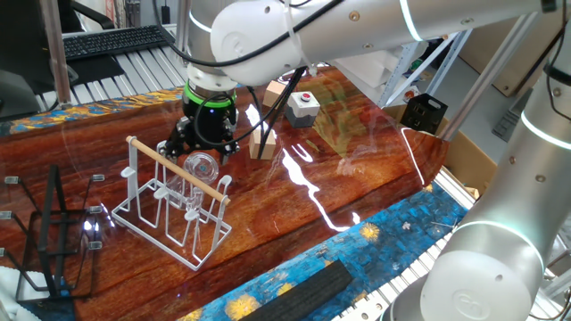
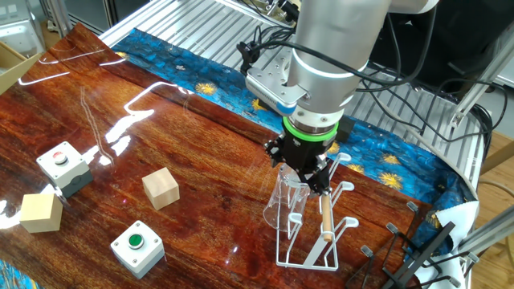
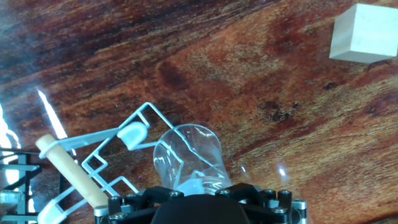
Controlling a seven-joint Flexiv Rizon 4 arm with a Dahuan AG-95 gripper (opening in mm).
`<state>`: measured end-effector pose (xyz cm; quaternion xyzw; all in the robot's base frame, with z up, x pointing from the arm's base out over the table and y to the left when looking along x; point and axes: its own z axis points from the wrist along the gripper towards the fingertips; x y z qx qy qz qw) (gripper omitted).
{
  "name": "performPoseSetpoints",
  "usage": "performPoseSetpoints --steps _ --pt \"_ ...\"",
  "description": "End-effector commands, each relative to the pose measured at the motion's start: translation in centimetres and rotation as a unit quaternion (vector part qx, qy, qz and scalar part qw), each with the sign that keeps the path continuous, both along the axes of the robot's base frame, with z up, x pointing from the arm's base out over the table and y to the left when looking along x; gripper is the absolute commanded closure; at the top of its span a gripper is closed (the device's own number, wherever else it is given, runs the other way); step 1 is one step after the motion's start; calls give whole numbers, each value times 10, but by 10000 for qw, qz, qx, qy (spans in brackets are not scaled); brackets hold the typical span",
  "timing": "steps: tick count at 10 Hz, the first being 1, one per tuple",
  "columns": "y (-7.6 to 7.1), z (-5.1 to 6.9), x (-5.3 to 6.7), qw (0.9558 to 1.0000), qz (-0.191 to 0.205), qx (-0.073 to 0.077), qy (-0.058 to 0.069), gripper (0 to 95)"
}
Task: Take the cup off the cup rack
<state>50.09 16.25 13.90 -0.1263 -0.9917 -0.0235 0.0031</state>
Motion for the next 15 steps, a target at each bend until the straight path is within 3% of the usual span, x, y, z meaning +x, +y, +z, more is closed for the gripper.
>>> performPoseSetpoints --steps 1,11,12,13,14,15 --pt "0 -1 -2 10000 44 5 -48 0" --pt "-2 -7 -2 9998 -188 47 -91 0" --pt "-2 -7 -2 9997 -199 29 -129 190" --pt "-2 -7 -2 9997 -187 18 -149 190" --pt "-2 -6 -3 9998 -159 17 -153 380" --pt "-2 -6 -3 9997 -132 -20 -206 380"
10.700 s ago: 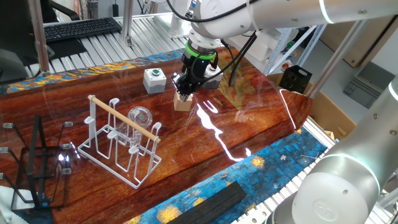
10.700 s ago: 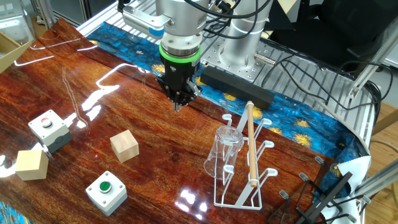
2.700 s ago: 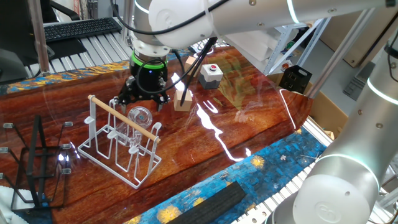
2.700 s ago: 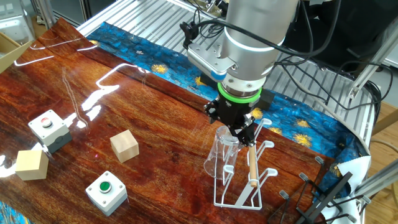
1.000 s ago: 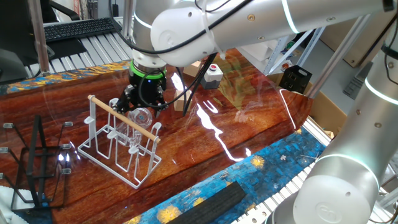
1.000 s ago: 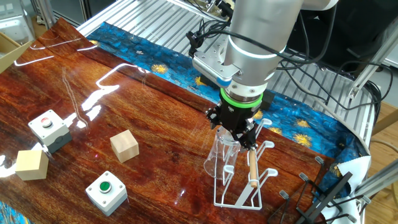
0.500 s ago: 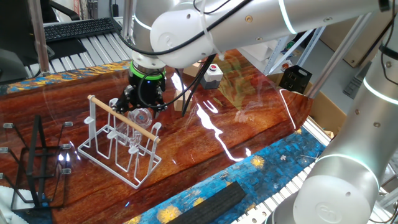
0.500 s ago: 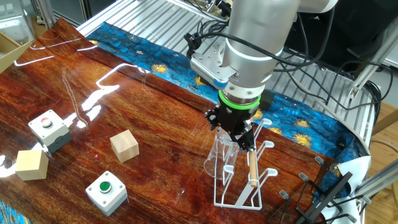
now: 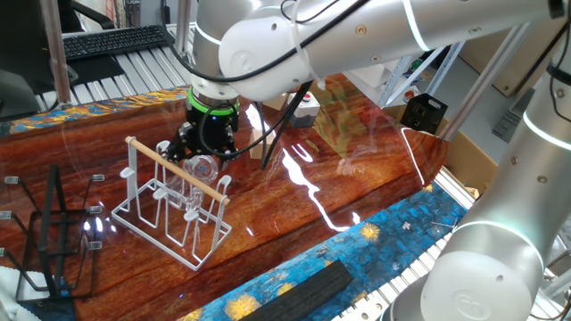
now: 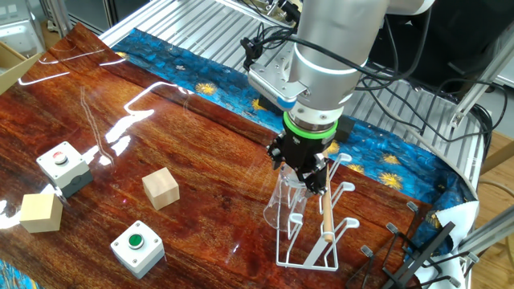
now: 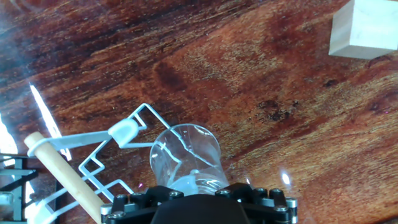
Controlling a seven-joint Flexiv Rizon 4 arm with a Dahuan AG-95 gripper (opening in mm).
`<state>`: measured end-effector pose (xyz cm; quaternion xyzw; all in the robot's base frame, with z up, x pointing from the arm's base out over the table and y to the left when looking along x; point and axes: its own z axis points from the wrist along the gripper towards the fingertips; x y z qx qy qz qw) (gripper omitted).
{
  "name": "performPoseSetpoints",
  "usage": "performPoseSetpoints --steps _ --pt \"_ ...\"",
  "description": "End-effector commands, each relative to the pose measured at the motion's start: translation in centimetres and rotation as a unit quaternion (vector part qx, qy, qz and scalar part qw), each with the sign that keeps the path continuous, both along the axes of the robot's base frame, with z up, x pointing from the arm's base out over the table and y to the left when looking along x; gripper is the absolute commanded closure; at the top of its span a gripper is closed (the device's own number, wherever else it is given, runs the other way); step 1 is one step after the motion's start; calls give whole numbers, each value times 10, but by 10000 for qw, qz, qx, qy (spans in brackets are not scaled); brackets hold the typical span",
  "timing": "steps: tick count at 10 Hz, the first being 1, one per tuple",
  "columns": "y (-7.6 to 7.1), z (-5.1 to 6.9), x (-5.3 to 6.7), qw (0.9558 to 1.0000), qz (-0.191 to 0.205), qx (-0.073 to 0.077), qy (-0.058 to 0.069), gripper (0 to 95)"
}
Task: Take the cup off the cup rack
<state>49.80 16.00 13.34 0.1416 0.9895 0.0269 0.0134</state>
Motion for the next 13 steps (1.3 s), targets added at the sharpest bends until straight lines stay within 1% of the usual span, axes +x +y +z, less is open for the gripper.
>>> performPoseSetpoints --steps 1,2,3,4,5,7,8,10,11,12,13 --pt "0 0 0 9999 77 -83 -79 570" --pt "0 0 0 9998 112 -88 -103 950" --pt "0 0 0 9998 136 -87 -146 950" --pt "0 1 1 9997 104 -27 -213 950" --pt "0 2 2 9997 98 -5 -223 950" --pt "0 2 2 9998 140 3 -161 950" --pt "0 2 3 9998 168 -29 -104 950" --pt "0 2 2 9998 204 -34 -53 950" --pt "0 2 2 9997 244 -32 59 950" --pt "-1 4 2 9996 265 -31 119 950" --pt "-2 9 2 9994 290 -23 163 950"
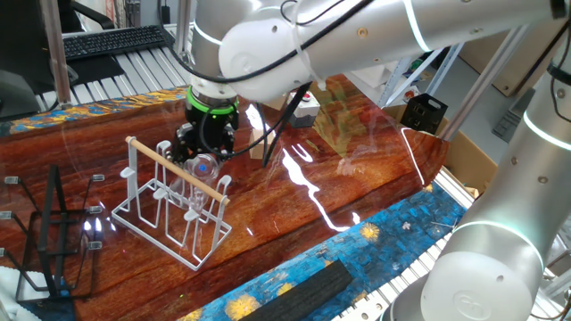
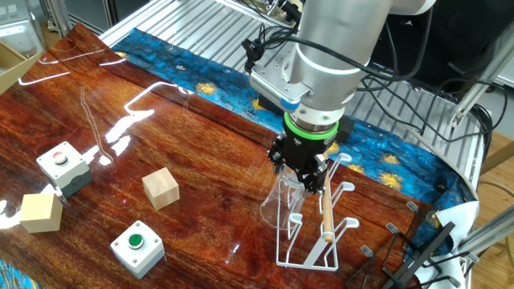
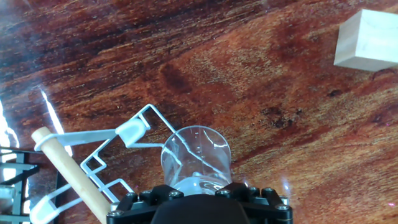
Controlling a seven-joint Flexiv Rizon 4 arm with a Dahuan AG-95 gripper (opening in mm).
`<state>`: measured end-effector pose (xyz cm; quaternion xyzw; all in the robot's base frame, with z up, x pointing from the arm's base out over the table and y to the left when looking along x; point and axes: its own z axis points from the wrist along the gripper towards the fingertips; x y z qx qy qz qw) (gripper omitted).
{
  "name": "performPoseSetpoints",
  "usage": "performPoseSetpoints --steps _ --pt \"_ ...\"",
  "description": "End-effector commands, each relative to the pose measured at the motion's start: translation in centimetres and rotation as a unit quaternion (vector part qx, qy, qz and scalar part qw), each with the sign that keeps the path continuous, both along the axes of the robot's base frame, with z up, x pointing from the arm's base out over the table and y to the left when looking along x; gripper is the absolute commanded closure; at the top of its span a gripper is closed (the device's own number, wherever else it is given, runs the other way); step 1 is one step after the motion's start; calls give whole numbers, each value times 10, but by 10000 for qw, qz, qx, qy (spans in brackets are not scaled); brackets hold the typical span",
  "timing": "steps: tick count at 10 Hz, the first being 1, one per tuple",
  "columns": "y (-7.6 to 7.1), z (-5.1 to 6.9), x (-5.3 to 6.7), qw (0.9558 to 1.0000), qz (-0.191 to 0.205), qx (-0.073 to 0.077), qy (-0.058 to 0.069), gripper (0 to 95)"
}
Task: Take the cup off the cup rack
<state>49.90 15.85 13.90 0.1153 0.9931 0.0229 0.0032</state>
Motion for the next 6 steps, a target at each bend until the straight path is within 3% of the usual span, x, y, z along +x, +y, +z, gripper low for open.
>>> performPoseSetpoints --steps 1,6 --pt "0 6 1 9999 38 12 115 950" --pt "3 17 1 9989 119 21 448 950"
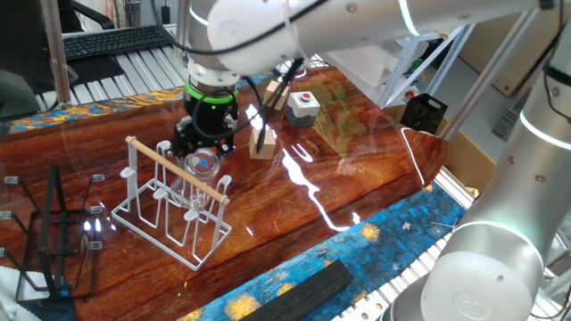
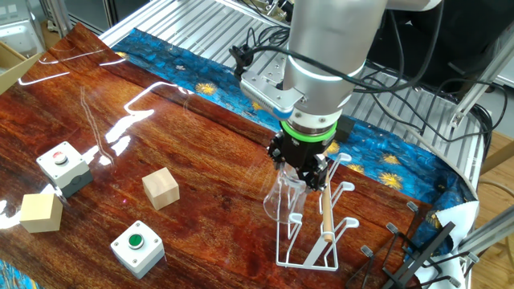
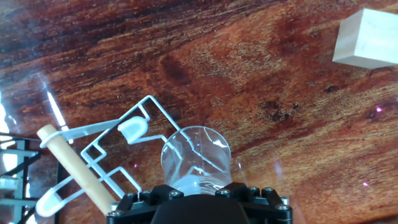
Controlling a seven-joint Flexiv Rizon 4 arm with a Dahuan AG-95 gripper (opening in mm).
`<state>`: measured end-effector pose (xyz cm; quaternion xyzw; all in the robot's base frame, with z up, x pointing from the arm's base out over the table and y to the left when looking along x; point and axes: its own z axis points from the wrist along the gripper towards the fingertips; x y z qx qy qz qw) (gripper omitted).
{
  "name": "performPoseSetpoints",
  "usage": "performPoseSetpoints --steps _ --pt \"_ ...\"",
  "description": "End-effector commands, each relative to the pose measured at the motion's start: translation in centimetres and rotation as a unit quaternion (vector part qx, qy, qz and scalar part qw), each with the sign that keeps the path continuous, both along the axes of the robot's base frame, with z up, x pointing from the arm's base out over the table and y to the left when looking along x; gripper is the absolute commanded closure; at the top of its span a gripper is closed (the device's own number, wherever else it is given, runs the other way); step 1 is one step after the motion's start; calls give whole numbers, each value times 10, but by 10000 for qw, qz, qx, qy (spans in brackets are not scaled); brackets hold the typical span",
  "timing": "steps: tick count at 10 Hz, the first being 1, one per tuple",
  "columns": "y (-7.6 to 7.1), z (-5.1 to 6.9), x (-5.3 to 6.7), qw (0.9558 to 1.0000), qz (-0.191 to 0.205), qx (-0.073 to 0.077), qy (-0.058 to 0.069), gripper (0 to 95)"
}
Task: Take the cup off the cup rack
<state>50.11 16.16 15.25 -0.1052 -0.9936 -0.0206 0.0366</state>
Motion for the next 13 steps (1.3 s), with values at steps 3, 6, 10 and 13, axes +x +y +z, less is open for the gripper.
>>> performPoseSetpoints --steps 3,6,10,13 --pt "-2 15 0 9999 40 4 129 950" --pt "-3 34 0 9998 66 -38 160 950" --pt "0 64 1 9995 89 -76 276 950" --pt "3 82 8 9993 60 -75 351 950"
